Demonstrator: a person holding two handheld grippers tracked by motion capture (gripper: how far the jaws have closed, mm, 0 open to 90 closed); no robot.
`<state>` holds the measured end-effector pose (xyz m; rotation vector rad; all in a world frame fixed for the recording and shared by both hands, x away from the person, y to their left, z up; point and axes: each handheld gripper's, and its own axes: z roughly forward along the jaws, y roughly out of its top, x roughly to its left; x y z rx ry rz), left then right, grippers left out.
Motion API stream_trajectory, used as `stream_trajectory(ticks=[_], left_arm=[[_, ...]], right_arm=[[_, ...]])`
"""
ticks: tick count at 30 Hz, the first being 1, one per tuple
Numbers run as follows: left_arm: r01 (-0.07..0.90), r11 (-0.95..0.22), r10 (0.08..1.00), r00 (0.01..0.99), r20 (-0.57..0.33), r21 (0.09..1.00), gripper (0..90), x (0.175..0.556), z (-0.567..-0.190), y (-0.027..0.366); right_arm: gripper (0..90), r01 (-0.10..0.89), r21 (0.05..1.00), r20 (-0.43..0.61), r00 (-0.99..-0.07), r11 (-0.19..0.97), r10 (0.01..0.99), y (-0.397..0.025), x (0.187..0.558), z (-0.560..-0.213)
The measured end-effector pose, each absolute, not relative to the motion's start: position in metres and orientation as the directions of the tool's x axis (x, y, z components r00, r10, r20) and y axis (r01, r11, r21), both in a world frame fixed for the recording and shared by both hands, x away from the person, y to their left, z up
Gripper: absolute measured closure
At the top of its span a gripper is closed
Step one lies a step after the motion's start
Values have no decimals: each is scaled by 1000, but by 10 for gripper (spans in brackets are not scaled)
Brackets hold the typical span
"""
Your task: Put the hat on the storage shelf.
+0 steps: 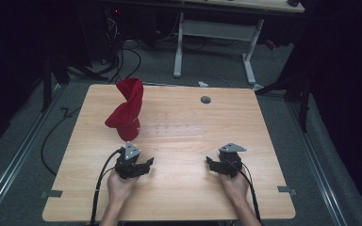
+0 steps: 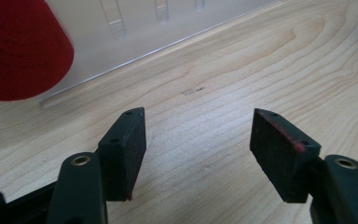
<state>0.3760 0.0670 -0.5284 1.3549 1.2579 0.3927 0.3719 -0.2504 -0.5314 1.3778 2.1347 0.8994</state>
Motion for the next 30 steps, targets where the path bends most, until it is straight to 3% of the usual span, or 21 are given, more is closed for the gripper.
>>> stream_trajectory(ticks=[17, 30], left_arm=[[448, 193, 867, 339, -366, 873, 337, 382, -546, 58], [473, 219, 861, 317, -397, 853, 298, 386, -546, 60]], right_arm=[[342, 626, 723, -18, -405, 292, 914, -250, 372, -531], [341, 627, 723, -16, -404, 290, 915, -250, 372, -531]])
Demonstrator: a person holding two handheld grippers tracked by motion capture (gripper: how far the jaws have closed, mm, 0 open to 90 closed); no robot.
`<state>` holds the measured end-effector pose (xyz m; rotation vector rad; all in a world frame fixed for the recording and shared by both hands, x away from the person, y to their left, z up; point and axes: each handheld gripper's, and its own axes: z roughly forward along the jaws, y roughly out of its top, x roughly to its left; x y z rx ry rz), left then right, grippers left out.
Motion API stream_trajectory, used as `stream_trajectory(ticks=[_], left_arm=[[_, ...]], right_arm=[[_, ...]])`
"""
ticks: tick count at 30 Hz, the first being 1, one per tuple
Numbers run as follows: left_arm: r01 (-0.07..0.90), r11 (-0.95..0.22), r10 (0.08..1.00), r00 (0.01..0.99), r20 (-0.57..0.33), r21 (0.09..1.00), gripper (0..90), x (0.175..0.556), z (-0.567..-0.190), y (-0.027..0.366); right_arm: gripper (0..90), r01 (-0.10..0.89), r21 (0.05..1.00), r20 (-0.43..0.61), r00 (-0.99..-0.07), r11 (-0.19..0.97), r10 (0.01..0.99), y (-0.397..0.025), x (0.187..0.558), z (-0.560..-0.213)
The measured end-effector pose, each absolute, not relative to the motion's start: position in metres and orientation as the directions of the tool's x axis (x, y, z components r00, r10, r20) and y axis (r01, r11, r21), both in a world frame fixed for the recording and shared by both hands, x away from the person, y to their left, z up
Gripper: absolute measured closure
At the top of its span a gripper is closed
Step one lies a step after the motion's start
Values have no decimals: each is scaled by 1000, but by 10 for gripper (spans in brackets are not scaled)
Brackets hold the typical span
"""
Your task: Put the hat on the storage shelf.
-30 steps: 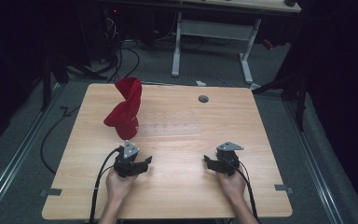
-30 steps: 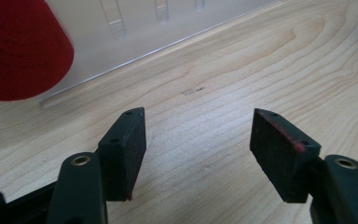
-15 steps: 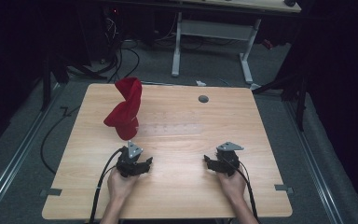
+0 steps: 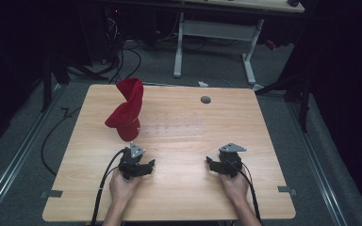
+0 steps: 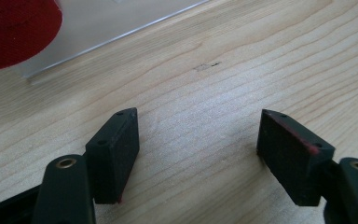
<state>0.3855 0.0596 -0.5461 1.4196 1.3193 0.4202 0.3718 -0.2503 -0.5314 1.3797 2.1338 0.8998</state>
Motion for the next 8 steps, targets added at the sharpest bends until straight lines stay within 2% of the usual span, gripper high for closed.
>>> stream_trajectory(ticks=[8], left_arm=[[473, 227, 864, 305, -400, 852, 294, 386, -546, 59]], right_arm=[[340, 626, 723, -16, -407, 292, 913, -250, 372, -531]])
